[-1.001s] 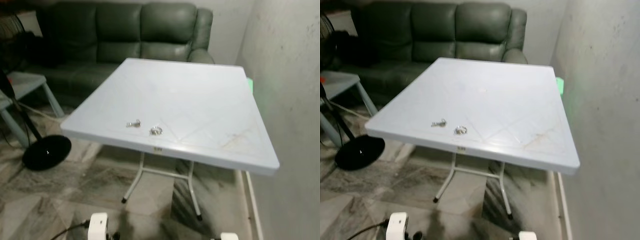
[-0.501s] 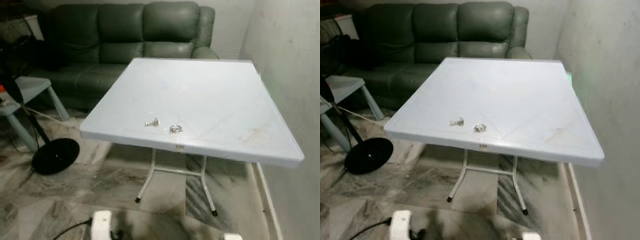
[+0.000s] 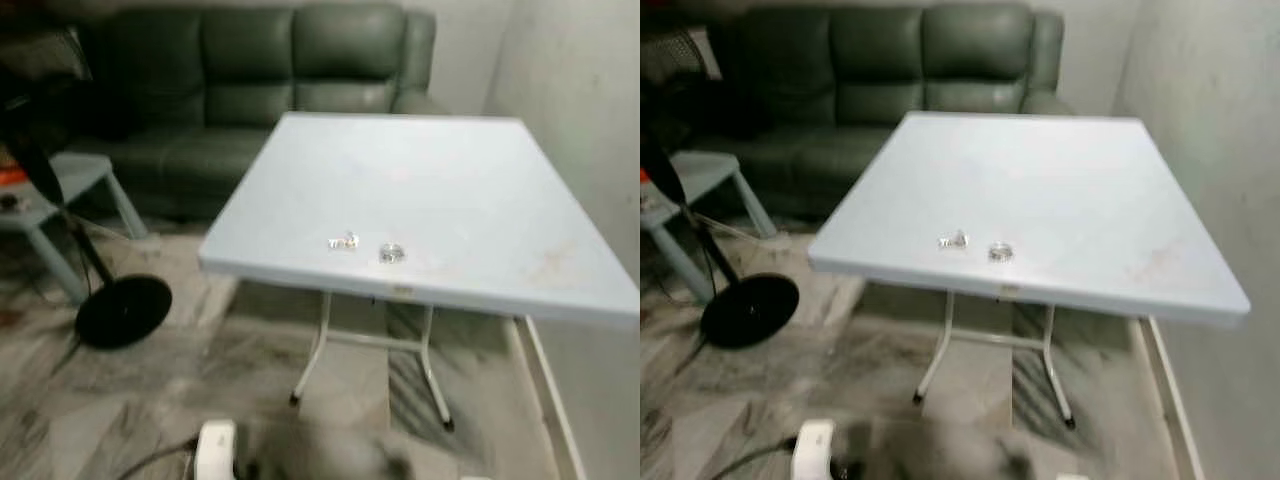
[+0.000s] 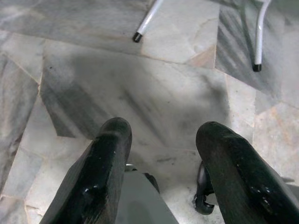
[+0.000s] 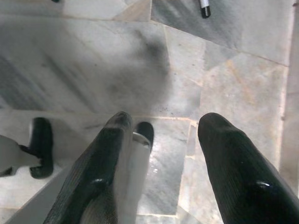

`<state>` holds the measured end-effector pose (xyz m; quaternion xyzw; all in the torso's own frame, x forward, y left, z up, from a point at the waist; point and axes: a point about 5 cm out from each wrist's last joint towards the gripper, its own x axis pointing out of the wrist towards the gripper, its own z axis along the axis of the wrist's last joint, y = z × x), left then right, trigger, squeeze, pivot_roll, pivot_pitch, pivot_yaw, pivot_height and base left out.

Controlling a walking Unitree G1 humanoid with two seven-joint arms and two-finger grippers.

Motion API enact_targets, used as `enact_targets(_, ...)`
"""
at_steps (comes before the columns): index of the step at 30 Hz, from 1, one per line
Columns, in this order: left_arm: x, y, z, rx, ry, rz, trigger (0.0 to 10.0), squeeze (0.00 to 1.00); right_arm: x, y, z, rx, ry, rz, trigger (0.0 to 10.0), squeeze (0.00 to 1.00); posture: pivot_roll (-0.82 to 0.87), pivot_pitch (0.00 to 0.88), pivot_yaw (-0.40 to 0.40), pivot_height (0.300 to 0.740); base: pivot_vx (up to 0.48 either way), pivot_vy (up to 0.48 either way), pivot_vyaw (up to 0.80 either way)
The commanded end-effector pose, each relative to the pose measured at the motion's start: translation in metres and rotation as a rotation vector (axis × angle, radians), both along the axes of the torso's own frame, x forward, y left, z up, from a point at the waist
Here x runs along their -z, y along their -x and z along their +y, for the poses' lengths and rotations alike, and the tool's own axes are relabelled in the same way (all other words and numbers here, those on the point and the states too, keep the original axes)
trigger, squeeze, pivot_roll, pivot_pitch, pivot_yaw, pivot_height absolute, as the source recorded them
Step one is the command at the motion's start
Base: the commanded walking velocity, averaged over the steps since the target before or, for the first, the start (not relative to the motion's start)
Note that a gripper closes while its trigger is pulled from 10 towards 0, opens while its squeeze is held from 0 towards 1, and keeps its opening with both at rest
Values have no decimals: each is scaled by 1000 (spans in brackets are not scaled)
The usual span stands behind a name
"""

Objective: Hang keys on a hook

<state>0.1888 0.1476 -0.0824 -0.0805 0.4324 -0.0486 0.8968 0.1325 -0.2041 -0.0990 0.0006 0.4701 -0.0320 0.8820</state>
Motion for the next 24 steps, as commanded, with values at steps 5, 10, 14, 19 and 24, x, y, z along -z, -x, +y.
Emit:
enact_targets(5,0,0,13,-7,-31,2,10000,0,-1,-7,12,-11,-28,-19,10000,0,27,0,8,740,0,353,0)
enact_targets(10,0,1,12,-9,-30,1,10000,0,0,-6,11,-10,-27,-16,10000,0,27,0,6,740,0,192,0)
enact_targets(14,0,1,10,-5,-28,2,10000,0,0,-6,11,-11,-25,-16,10000,0,28,0,5,740,0,0,0)
enact_targets(19,-4,-8,2,22,-12,-37,10000,0,-3,-12,11,-9,-28,-52,10000,0,26,9,9,740,0,0,0)
enact_targets(24,-18,-29,-10,43,13,-129,10000,0,-12,-30,10,-13,-35,-141,10000,0,26,14,10,740,0,0,0)
